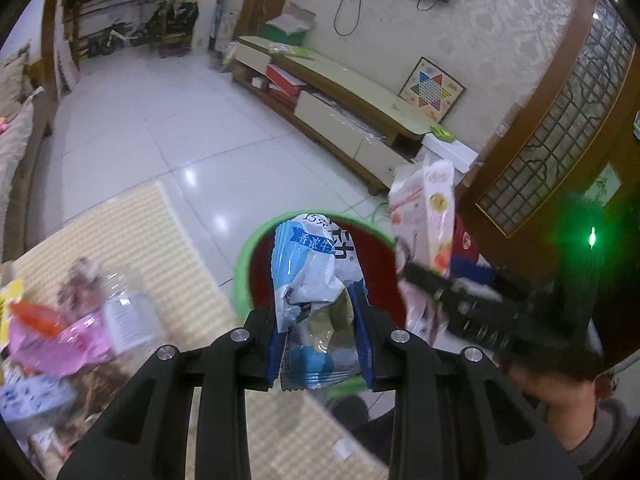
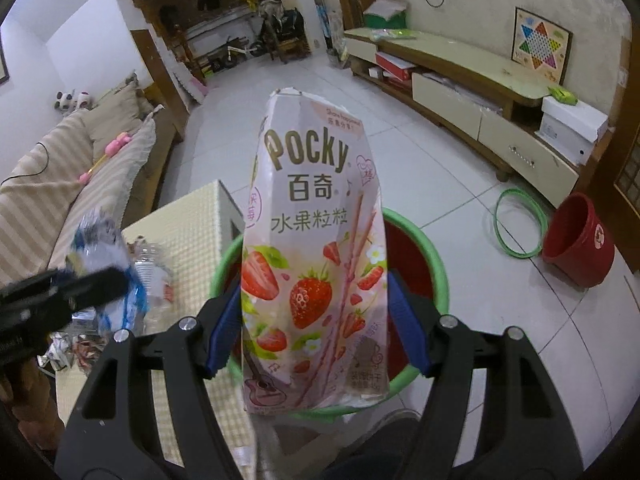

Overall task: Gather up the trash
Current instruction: 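Carry both items over the green-rimmed bin and open both tools to drop them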

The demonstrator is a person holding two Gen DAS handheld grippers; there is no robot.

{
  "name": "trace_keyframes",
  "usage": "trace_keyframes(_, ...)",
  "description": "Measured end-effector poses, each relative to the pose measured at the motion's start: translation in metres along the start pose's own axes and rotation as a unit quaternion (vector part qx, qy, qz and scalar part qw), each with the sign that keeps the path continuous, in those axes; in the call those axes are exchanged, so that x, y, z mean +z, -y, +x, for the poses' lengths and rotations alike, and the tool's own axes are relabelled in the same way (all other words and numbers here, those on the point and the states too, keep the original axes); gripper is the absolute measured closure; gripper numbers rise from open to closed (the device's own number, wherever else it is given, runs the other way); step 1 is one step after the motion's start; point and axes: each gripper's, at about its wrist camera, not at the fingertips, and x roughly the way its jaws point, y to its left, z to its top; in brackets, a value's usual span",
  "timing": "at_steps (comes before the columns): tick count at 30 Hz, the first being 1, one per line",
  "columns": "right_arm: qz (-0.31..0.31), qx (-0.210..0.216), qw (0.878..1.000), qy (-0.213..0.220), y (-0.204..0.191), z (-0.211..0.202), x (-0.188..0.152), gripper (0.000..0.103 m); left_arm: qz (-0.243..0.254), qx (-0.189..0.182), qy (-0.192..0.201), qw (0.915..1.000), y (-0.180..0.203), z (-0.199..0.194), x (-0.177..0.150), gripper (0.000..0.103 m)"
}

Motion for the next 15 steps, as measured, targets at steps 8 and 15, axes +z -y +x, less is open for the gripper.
trace_keyframes(8,0.002,0.001,1.0,-0.028,0.015,0.028,-0.003,0.036,-0.009,0.008,-0.015,0.9998,0.008,0.039,0.033,0.069)
trace_keyframes(15,-0.014,-0.001,0.999,-0.036,0.008,0.037,0.001,0.021,-0.019,0.01,-0.012,0.9997,0.004,0.044,0.044,0.026)
